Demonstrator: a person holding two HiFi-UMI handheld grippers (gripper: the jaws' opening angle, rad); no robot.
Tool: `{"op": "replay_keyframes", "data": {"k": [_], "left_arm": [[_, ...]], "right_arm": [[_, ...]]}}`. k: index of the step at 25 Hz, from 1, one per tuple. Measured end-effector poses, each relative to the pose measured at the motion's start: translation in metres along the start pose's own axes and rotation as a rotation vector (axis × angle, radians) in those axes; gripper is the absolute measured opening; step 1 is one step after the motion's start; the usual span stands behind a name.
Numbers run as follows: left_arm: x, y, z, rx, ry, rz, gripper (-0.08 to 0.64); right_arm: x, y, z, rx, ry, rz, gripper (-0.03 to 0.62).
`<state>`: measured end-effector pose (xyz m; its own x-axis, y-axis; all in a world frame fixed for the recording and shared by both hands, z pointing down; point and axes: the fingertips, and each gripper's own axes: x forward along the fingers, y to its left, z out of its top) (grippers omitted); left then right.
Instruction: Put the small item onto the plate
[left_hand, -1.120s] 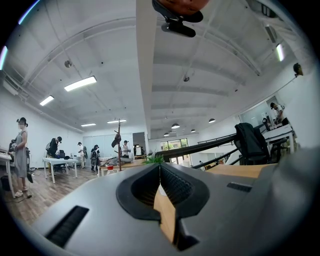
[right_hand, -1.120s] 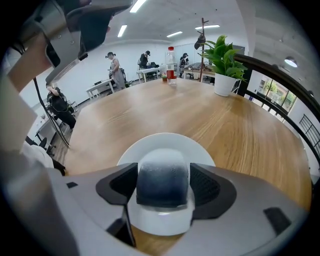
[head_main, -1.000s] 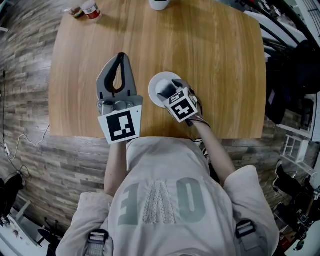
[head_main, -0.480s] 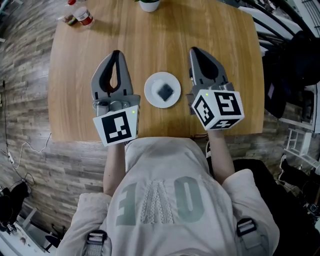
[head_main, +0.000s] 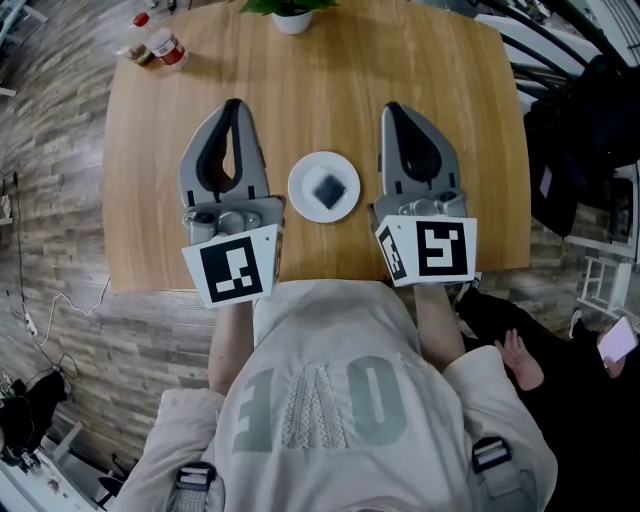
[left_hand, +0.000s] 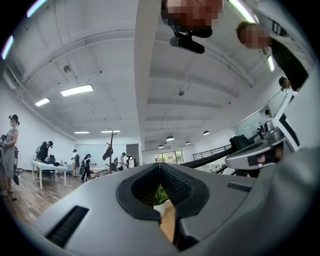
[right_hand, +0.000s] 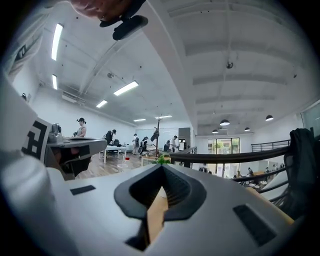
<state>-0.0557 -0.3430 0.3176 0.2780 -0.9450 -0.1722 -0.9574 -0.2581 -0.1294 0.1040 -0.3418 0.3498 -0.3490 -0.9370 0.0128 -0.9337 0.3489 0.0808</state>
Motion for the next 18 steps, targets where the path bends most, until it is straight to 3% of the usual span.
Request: {"op": "replay_keyframes", "data": {"k": [18], "left_arm": [[-0.001,-0.014,0.008,0.026,-0.008,-0.030,0.011]], "right_arm": [[-0.008,-0.007,-0.010,0.014,0.029,-0.005,0.017]]}}
